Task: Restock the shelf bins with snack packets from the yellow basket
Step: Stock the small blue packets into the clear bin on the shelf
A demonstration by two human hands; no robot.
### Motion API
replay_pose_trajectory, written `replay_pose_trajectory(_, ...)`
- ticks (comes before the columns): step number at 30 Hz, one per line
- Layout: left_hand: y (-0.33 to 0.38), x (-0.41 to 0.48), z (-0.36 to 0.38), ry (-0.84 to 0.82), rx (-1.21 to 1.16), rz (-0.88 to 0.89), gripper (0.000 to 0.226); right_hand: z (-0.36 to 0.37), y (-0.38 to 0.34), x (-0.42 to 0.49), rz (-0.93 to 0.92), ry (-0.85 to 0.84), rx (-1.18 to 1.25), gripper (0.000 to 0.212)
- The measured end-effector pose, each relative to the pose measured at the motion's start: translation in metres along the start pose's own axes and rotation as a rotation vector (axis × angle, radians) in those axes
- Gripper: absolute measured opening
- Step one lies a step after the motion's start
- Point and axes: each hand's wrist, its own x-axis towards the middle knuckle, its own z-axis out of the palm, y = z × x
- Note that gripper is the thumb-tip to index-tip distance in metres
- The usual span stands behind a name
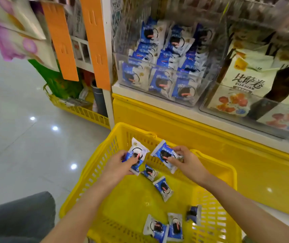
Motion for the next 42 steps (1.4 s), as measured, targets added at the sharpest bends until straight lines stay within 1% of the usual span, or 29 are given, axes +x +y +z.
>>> replay_pose_trajectory(3, 0.031, -0.004, -0.004, -0.003, 0.068, 0.142, 0.003, -0.028, -0.042, -0.005, -0.094, 0.095, 0.009, 0.035)
replay_pose_trajectory(7, 0.067, -0.007, -0.017, 0.024, 0.328, 0.369, 0.013, -0.062, -0.09, -0.013, -0.204, 0.218, 0.028, 0.027)
replay_pose_trajectory(10, 0.091, -0.005, -0.037, 0.082, 0.404, 0.456, 0.014, -0.084, -0.126, -0.016, -0.313, 0.295, 0.008, 0.025)
replay_pose_trajectory(12, 0.104, -0.003, -0.049, 0.13, 0.333, 0.484, 0.01, -0.095, -0.15, -0.014, -0.365, 0.332, -0.007, 0.025)
replay_pose_trajectory(15, 0.119, 0.001, -0.053, 0.152, 0.12, 0.485, 0.004, -0.106, -0.185, -0.004, -0.416, 0.37, -0.039, 0.03)
replay_pose_trajectory(17, 0.125, 0.002, -0.052, 0.156, 0.047, 0.471, 0.015, -0.112, -0.205, 0.011, -0.472, 0.411, -0.036, 0.028)
replay_pose_trajectory(19, 0.13, 0.004, -0.051, 0.13, 0.003, 0.464, 0.021, -0.118, -0.223, 0.03, -0.505, 0.477, -0.067, 0.032)
replay_pose_trajectory(21, 0.135, 0.005, -0.051, 0.12, -0.009, 0.457, 0.024, -0.125, -0.235, 0.054, -0.491, 0.524, -0.129, 0.037)
replay_pose_trajectory(24, 0.142, 0.01, -0.054, 0.154, -0.027, 0.43, 0.03, -0.132, -0.242, 0.091, -0.415, 0.523, -0.259, 0.035)
replay_pose_trajectory(27, 0.149, 0.016, -0.057, 0.187, -0.071, 0.446, 0.023, -0.136, -0.241, 0.128, -0.367, 0.484, -0.434, 0.034)
replay_pose_trajectory(29, 0.153, 0.02, -0.059, 0.194, -0.096, 0.447, 0.019, -0.138, -0.242, 0.151, -0.316, 0.453, -0.502, 0.036)
replay_pose_trajectory(32, 0.155, 0.026, -0.063, 0.208, -0.109, 0.448, 0.023, -0.133, -0.247, 0.18, -0.264, 0.423, -0.508, 0.042)
replay_pose_trajectory(34, 0.155, 0.031, -0.067, 0.199, -0.143, 0.461, 0.016, -0.127, -0.251, 0.196, -0.255, 0.399, -0.47, 0.045)
replay_pose_trajectory(35, 0.154, 0.034, -0.069, 0.199, -0.154, 0.46, 0.015, -0.124, -0.251, 0.202, -0.251, 0.384, -0.438, 0.045)
replay_pose_trajectory(37, 0.152, 0.04, -0.073, 0.207, -0.154, 0.44, 0.021, -0.12, -0.25, 0.212, -0.253, 0.355, -0.368, 0.042)
replay_pose_trajectory(39, 0.151, 0.045, -0.076, 0.212, -0.156, 0.42, 0.019, -0.118, -0.249, 0.217, -0.261, 0.347, -0.324, 0.039)
replay_pose_trajectory(42, 0.15, 0.049, -0.077, 0.203, -0.183, 0.416, 0.006, -0.123, -0.246, 0.22, -0.261, 0.394, -0.453, 0.04)
